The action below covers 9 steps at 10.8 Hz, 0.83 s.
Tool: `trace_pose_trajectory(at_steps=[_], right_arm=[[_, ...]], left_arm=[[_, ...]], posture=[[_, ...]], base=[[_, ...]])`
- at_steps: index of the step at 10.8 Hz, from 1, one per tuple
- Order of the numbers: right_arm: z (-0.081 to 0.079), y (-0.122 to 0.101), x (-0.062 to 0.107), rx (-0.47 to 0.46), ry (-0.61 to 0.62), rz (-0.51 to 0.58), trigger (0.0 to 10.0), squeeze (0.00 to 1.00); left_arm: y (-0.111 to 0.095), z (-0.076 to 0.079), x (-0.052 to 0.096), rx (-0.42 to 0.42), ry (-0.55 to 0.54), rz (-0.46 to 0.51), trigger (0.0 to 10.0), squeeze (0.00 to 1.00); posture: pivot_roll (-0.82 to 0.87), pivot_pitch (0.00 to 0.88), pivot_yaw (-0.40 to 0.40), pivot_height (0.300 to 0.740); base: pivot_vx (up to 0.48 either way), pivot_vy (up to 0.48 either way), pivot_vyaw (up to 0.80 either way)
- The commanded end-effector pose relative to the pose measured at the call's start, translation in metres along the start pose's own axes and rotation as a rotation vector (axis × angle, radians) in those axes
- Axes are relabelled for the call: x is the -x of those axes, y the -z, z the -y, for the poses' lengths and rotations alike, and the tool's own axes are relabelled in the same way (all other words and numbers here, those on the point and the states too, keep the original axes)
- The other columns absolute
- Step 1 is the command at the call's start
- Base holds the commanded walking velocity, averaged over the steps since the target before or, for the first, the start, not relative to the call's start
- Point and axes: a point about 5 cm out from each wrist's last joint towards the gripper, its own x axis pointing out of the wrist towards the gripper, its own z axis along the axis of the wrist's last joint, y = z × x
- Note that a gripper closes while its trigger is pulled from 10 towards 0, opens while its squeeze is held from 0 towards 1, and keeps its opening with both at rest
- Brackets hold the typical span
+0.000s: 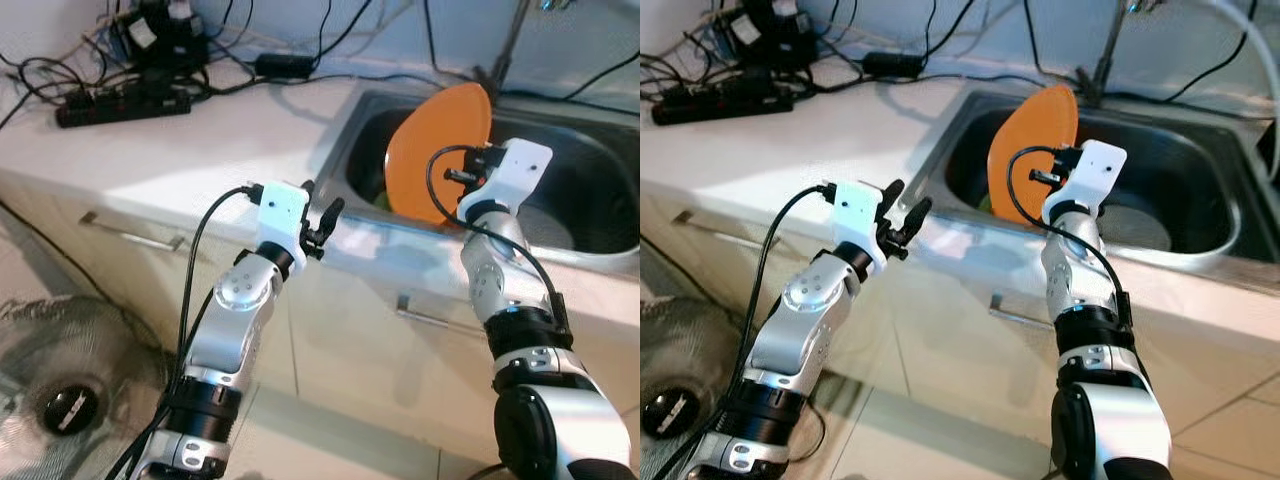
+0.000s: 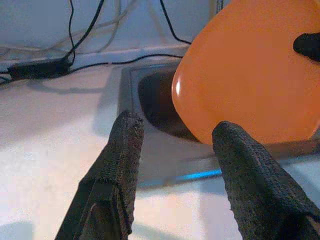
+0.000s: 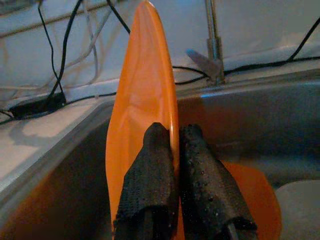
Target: Kitchen organization
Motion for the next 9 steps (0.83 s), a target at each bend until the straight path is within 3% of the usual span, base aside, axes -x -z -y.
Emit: trace_pose_trajectory(at_steps=[1,4,9], right_arm=[[-0.0060,-0.0151,-0.0042,-0.009,-0.022,0.073,10.0,0.00],[-0.0071,-0.0159,-0.0047,-0.018,-0.026,0.073,10.0,0.00],[-0.0084,-0.0141,-0.0032,-0.016,-0.026,0.073,10.0,0.00]], left_arm=[[-0.0042,-0.0029,-0.0015,-0.005,-0.013,0.012,10.0,0.00],[-0.0055,-0.0028,-0.0015,-0.005,-0.020,0.019,10.0,0.00],[-0.0059,-0.0047,-0.0015,-0.001,-0.027,0.016,10.0,0.00]], posture=[[0.19,0.030,0.008,0.740],[0.20,0.033,0.007,0.740],[0.20,0.043,0.008,0.740]], base=[[0.307,0.000,0.00],[0.321,0.000,-0.42],[0.358,0.000,0.00]])
